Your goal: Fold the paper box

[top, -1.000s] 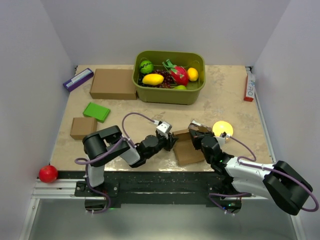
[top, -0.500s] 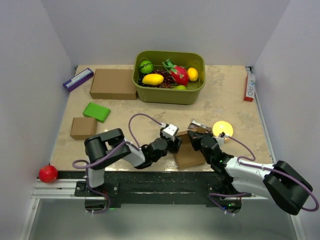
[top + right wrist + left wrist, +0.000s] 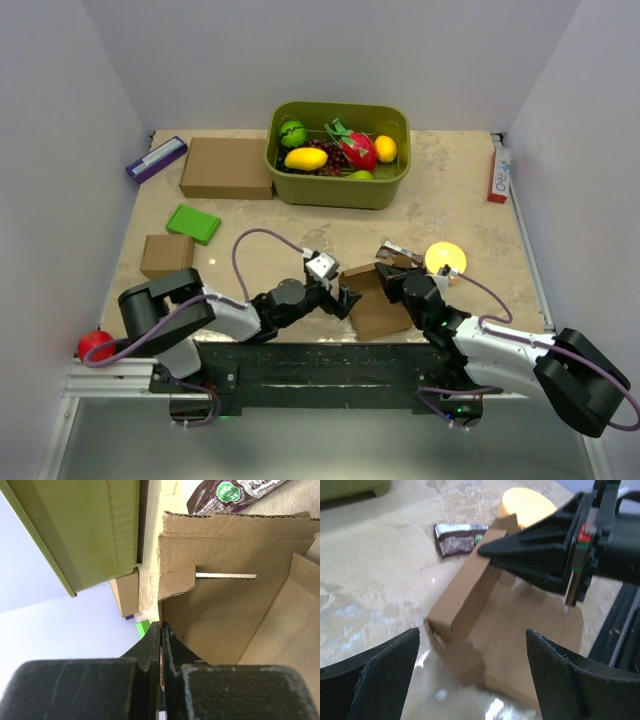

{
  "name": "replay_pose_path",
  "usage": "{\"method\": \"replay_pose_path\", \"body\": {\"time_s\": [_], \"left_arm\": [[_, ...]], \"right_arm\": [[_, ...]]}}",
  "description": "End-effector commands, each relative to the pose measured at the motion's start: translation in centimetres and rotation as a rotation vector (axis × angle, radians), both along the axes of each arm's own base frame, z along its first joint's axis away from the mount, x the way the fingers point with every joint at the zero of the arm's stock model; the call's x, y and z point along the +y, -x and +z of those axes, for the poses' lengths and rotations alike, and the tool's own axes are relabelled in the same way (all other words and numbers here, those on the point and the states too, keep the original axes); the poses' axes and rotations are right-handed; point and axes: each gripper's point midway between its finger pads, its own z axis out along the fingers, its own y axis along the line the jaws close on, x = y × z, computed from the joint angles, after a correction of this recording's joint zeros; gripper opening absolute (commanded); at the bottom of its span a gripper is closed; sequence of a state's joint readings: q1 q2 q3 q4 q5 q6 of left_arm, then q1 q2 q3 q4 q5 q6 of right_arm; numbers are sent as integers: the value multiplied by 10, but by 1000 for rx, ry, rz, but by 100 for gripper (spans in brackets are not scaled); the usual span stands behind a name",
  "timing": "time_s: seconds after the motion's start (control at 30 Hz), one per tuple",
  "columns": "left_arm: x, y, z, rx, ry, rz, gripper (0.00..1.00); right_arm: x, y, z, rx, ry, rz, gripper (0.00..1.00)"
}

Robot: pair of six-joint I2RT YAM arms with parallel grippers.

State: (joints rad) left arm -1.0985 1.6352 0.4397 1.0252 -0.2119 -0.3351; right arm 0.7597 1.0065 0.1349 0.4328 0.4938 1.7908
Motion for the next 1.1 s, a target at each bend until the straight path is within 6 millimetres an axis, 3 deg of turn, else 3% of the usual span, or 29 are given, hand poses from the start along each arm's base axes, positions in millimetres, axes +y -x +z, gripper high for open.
{"method": "replay_pose_path", "body": {"time_s": [0.0,0.17,0.3,0.47,0.67,1.07], "left_arm": [[28,10,11,32,95,-66,92],[49,10,8,32,107,-88,89],[49,5,4,40,113,-90,82],[32,3,8,26,141,-145,73],[18,-6,0,27,128,-156,66],[6,-10,-8,51,131,-170,51]], "right_arm": [[-10,13,-29,72,88,10,0],[-10,13,-28,67,89,10,0],[-10,12,-27,66,90,11,0],[-9,12,-28,70,96,13,0],[-9,11,-28,68,99,12,0],[-8,11,-32,78,104,16,0]]}}
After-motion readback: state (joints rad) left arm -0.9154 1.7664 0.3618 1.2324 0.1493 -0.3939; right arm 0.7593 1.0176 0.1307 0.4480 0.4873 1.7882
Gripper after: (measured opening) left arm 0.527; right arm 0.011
